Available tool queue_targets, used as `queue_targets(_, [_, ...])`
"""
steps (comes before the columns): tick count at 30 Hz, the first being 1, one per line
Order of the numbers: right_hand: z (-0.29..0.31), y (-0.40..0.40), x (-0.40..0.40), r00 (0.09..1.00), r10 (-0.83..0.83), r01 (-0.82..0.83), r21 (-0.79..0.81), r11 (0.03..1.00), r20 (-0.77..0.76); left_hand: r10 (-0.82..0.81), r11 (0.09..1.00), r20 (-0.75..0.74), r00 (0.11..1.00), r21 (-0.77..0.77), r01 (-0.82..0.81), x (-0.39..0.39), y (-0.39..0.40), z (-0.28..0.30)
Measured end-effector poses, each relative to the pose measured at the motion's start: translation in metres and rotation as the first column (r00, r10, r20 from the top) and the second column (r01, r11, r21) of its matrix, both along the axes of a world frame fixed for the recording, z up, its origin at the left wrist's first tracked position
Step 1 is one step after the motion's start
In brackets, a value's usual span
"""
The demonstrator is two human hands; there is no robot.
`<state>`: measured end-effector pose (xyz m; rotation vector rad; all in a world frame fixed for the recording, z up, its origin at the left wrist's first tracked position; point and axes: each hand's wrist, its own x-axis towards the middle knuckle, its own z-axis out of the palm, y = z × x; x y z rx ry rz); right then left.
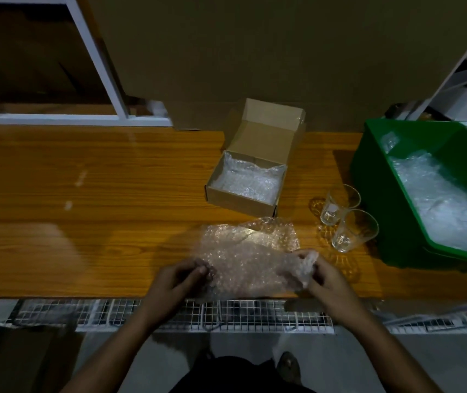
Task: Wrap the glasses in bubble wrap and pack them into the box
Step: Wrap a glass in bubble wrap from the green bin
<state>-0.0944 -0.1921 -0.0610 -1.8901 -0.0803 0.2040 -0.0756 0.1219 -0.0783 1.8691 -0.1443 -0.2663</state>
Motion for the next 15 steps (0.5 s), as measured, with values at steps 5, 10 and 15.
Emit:
queue_targets(5, [-0.014, 0.002, 0.031, 0.986, -0.161, 0.168, -0.268, 0.949, 0.05, 0.149, 0.987, -0.008, 0.989, 0.063, -0.148, 0.022, -0.009, 0.009])
queue_targets(10, [-0.016, 0.009, 0.06, 0.933, -0.352, 0.324, -0.263, 0.909, -0.068, 0.326, 0.891, 0.082, 0.942, 0.307, -0.335, 0.034, -0.024, 0.006])
queue_targets(15, [-0.014, 0.017, 0.071, 0.919, -0.391, 0.381, -0.396, 0.836, 0.059, 0.361, 0.813, 0.143, 0.922, 0.436, -0.386, 0.041, -0.03, 0.001])
